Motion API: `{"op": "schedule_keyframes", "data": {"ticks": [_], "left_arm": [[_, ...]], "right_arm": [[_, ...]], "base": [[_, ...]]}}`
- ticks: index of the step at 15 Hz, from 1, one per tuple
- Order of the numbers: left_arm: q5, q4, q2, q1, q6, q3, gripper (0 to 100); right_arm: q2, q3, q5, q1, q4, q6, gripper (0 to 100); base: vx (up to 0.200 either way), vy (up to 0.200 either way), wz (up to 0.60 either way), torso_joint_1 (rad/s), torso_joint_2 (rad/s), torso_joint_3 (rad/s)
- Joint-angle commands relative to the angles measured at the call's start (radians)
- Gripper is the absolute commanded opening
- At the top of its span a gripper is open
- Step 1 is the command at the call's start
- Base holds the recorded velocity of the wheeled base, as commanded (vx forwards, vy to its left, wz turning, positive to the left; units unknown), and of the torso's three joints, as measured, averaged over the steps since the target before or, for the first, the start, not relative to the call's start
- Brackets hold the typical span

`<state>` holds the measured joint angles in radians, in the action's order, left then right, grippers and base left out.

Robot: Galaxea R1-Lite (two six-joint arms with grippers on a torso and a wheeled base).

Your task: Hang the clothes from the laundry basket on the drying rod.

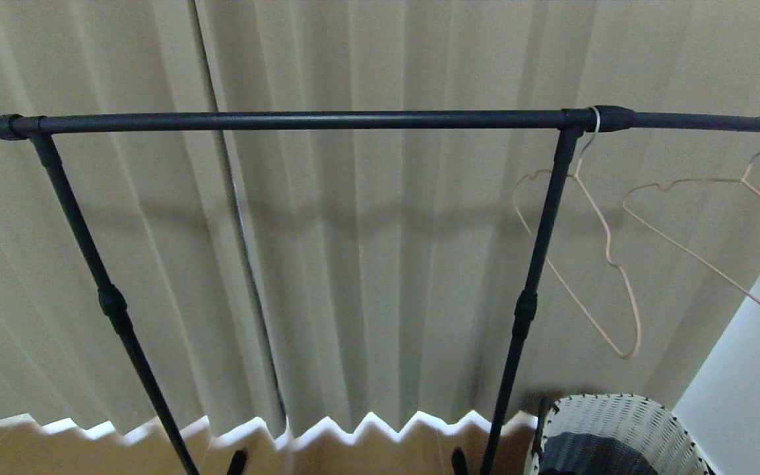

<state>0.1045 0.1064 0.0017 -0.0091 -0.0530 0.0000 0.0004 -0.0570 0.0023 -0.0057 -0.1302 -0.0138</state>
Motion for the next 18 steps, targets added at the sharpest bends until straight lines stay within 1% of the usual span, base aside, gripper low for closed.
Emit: {"op": "schedule_keyframes", "data": {"ticks": [1, 6, 18], "left_arm": [[0.000, -0.001, 0.000, 0.000, 0.001, 0.000, 100], [0.000, 0.001, 0.000, 0.000, 0.002, 0.000, 100], [0.000, 0.001, 0.000, 0.000, 0.005, 0.000, 100]], "right_arm": [[0.000, 0.002, -0.001, 0.000, 0.001, 0.000, 100], [0.000, 0.002, -0.005, 0.000, 0.000, -0.006, 100], [0.000, 0.002, -0.002, 0.000, 0.001, 0.000, 100]], "base": [[-0.200, 0.000, 0.00, 0.002, 0.01, 0.002], [-0.200, 0.000, 0.00, 0.002, 0.00, 0.002], [0.000, 0.000, 0.00, 0.000, 0.00, 0.000]]}}
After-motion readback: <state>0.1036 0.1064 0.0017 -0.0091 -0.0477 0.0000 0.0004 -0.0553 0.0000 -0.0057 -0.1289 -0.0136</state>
